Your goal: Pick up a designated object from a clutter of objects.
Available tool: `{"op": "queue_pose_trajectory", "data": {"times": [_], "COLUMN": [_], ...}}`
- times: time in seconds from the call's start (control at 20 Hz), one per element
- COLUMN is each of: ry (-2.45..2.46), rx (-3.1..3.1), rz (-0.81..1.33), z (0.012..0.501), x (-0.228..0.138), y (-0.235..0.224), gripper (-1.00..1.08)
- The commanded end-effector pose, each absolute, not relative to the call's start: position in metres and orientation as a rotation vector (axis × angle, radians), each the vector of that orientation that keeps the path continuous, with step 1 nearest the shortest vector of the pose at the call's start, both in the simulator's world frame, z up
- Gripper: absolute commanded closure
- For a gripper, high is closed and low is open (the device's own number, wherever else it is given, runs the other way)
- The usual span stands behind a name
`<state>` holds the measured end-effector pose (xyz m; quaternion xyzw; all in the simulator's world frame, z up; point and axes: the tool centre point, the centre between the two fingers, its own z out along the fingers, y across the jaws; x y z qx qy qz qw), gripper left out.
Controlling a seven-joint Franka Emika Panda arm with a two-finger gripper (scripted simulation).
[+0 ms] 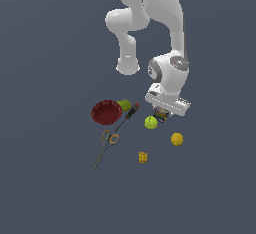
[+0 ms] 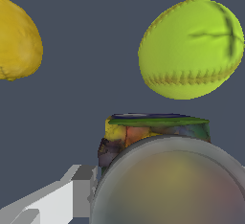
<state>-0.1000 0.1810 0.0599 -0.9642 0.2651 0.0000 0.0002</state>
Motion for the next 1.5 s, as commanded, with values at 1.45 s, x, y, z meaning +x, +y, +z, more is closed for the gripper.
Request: {"op": "queue_pose_trajectory", "data": {"times": [1.45], "ry": [0.832], "rx": [-3.022], "rz": [0.003], "z": [0.249], "x": [-0.098], "y": [0.009], "gripper": [1.08]}}
